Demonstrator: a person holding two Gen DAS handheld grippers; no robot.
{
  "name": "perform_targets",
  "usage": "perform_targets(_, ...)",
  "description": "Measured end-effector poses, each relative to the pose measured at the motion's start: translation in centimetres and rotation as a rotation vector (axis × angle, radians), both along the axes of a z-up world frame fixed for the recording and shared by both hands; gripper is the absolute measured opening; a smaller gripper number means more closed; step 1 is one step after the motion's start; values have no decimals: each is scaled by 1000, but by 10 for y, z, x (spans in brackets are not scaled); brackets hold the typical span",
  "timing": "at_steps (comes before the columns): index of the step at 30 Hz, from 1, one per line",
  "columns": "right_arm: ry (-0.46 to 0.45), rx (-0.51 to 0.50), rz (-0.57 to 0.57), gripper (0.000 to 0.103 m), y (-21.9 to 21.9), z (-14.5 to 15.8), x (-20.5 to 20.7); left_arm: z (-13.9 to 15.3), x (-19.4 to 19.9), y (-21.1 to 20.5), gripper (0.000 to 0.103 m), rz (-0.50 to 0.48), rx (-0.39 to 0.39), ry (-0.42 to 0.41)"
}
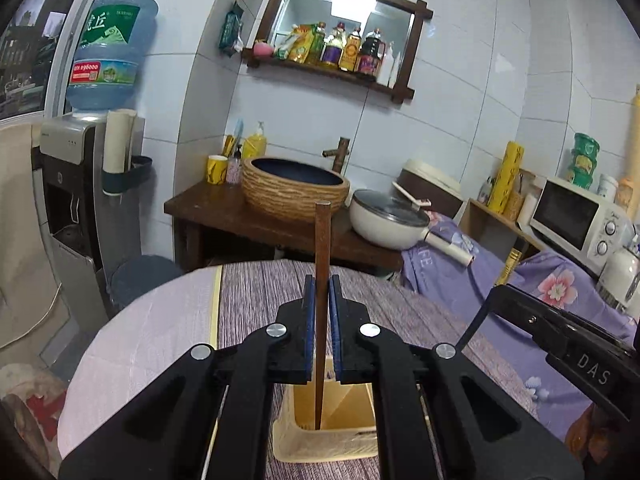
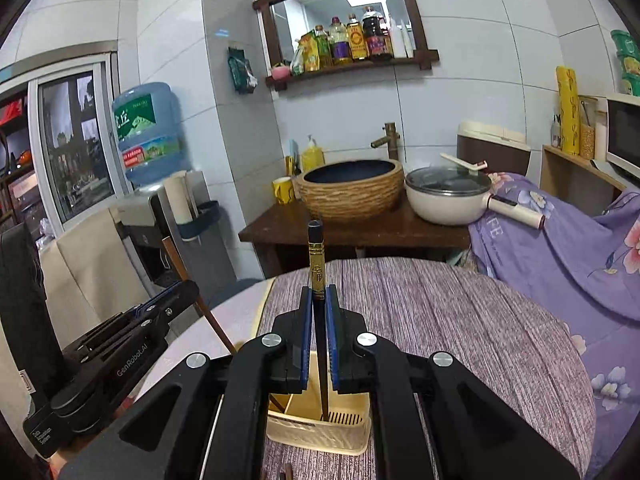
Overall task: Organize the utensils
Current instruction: 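Lower both chopsticks into the holder and open both tools, then move both open tools back down to the remaining utensils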
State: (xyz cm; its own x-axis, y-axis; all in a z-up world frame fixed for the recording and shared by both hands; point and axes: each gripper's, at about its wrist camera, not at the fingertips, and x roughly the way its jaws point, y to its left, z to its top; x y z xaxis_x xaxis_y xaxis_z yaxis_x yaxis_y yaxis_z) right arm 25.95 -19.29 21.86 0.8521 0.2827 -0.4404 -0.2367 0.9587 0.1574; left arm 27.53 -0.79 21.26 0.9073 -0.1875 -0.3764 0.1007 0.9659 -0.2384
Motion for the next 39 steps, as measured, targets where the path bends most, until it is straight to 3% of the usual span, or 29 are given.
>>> perform_targets(10, 34, -3, -12, 7, 0, -20, 3, -34, 5, -4, 7, -2, 35, 65)
perform_targets(16, 27, 12, -13, 8, -1, -22, 4, -32, 2, -3, 7, 1, 30, 72)
perform_targets(18, 26, 16, -3, 15, -1, -22, 2, -29, -2, -3, 7, -8, 34, 63)
perform_targets(20, 14, 7, 3, 36, 1, -21, -2, -25, -7, -4, 8, -23, 46, 51)
perform_targets(22, -20, -2, -3, 49, 1, -18, -11, -23, -16, -3, 16, -36, 55, 42)
perform_targets(24, -58, -11, -5, 58, -1, -14, -22, -23, -30, 0, 60, -39, 50, 22)
perform_targets(25, -74, -18, -5, 64, -1, -13, -28, -23, -40, 2, 67, -32, 55, 0)
perform_targets(28, -112, -34, -11, 77, -5, -12, -44, -25, -68, 6, 74, -23, 80, -37)
perform_targets(29, -120, -37, -11, 81, -7, -12, -50, -27, -76, 7, 80, -24, 86, -39)
perform_targets(30, -123, -37, -10, 83, -8, -12, -56, -29, -84, 8, 88, -21, 89, -42)
perform_targets(33, -126, -39, 2, 90, -12, -17, -75, -38, -110, 12, 95, -9, 111, -67)
perform_targets(39, -70, -80, 49, 96, -9, -45, -111, -74, -141, 12, 97, 2, 176, -13)
